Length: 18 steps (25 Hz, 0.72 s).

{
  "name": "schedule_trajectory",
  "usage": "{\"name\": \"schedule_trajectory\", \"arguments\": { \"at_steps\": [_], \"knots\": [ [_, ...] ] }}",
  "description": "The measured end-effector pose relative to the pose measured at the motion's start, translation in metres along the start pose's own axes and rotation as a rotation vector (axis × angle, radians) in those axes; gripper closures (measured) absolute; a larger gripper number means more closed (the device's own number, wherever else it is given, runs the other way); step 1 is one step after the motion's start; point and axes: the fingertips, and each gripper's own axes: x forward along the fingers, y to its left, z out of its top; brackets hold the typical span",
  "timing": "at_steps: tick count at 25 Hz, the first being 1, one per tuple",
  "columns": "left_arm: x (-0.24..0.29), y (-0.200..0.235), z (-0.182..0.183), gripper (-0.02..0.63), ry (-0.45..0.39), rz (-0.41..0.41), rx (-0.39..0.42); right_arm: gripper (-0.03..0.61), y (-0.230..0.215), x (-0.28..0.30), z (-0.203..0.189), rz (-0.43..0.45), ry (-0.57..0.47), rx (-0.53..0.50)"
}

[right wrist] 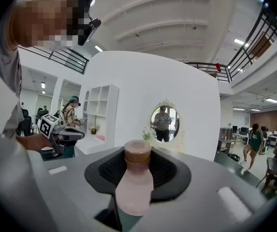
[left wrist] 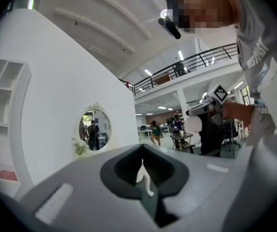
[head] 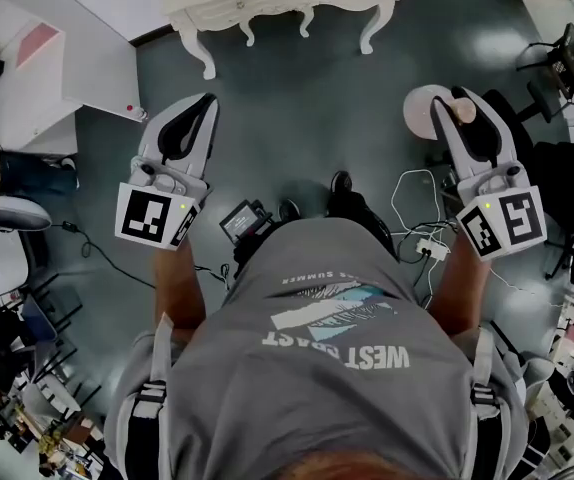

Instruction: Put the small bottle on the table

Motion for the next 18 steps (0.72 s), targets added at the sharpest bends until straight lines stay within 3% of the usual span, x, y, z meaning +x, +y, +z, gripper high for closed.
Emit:
{"name": "schedule_trajectory", "arguments": {
  "at_steps": [9,18],
  "knots": [
    [0.046,0.013,-0.004,0.611,0.027,0.043,0.003,0.443,-0.053,0.043,-0.003,0.032,-0.021,0.028],
    [0.118,0.023,0.003,0.611,0.045,0.127,0.016,0.443,-0.125,0.102,0.000,0.126,-0.048,0.026]
  ]
}}
